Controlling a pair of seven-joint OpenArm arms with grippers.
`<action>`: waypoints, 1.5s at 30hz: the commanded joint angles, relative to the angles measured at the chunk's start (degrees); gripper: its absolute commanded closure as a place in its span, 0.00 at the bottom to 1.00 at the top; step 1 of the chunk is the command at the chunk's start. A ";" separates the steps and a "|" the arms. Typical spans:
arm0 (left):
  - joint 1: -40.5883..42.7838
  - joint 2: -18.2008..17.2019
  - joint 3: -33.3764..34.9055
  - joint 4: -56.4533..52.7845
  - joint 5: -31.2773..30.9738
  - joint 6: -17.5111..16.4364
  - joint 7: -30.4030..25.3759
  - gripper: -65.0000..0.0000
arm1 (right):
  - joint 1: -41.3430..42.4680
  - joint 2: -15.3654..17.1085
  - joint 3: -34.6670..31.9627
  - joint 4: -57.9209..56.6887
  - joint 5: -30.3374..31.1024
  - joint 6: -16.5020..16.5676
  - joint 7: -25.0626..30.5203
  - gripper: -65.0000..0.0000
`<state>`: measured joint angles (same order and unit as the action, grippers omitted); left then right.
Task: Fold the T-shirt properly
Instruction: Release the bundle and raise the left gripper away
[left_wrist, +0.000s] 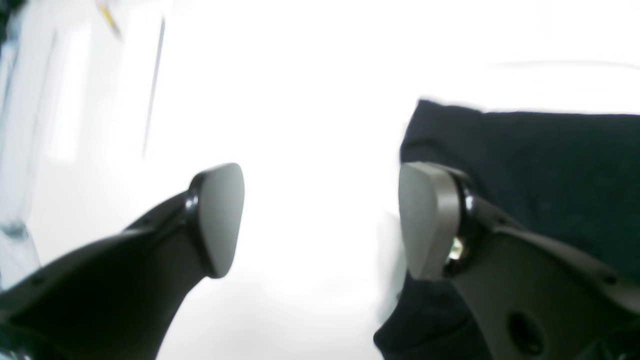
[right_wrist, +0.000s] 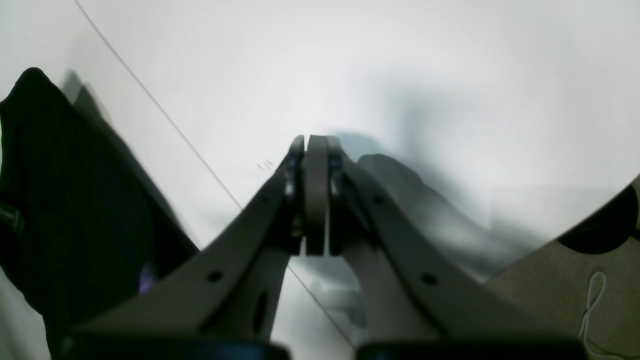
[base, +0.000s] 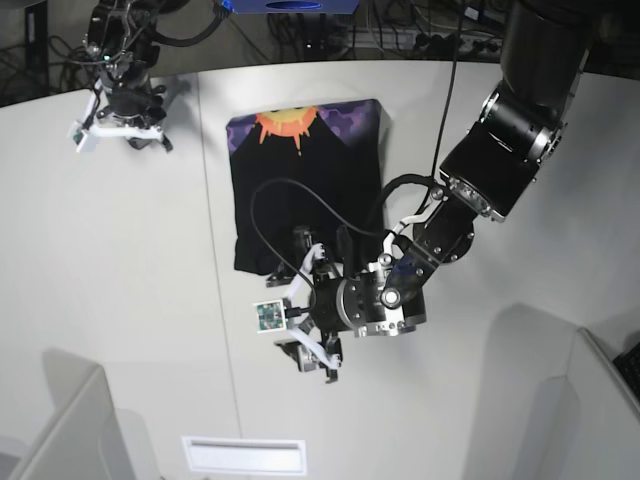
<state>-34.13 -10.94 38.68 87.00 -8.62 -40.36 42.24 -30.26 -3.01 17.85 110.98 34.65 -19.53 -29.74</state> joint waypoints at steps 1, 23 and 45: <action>-0.90 0.26 -0.57 3.50 -0.39 0.36 -1.32 0.31 | -0.29 0.41 0.13 0.89 0.12 0.32 1.03 1.00; 34.17 -8.80 -44.70 20.56 0.31 0.36 -20.04 1.00 | -9.61 2.96 0.13 2.74 -9.56 25.46 11.32 1.00; 71.98 -17.50 -47.25 20.47 0.58 0.36 -44.83 1.00 | -30.00 3.05 0.13 2.65 -9.64 27.75 26.53 1.00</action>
<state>37.56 -27.92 -8.23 106.56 -7.09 -39.97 -0.97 -59.24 -0.16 17.74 112.68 24.86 8.05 -4.45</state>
